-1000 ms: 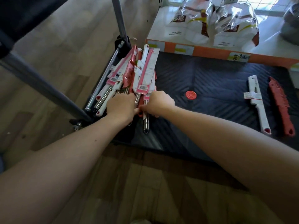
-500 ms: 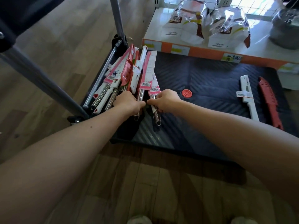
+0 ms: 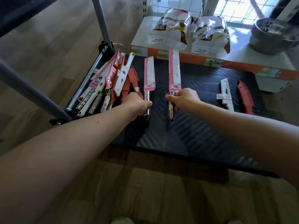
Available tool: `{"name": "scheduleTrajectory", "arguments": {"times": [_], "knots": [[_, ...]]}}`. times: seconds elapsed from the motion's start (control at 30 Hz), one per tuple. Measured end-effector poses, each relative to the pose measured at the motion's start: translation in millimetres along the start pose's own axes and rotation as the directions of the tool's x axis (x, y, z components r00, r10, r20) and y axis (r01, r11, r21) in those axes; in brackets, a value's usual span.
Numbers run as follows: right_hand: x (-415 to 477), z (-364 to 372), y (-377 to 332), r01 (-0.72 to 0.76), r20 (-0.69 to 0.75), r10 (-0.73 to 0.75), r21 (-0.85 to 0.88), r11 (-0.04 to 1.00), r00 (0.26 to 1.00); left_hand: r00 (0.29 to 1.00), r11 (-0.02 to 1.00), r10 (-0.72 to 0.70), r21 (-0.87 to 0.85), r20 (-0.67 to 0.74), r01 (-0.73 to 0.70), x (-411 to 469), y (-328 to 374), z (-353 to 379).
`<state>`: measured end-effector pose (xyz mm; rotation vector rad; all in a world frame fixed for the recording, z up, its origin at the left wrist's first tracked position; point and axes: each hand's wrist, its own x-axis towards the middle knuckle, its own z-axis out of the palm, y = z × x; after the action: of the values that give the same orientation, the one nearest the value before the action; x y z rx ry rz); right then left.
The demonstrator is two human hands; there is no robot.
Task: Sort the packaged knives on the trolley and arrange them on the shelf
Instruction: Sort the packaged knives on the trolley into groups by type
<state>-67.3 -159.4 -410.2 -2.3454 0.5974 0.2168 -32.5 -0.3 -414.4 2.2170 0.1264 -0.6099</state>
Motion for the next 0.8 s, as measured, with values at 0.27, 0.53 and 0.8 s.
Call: {"name": "scheduleTrajectory", "arguments": {"times": [0.27, 0.53, 0.8], "knots": [[-7, -24, 56, -0.100, -0.021, 0.099, -0.049, 0.994, 0.995, 0.996, 0.988, 0.069, 0.135, 0.054, -0.076, -2, 32, 47], [-6, -34, 79, -0.148, -0.019, 0.147, -0.004, 0.989, 0.989, 0.995, 0.988, 0.069, 0.131, 0.068, -0.077, -4, 60, 92], [-3, -36, 79, -0.153, 0.019, 0.153, 0.037, 0.988, 0.988, 0.993, 0.981, 0.080, 0.169, 0.086, -0.094, -7, 59, 108]]}}
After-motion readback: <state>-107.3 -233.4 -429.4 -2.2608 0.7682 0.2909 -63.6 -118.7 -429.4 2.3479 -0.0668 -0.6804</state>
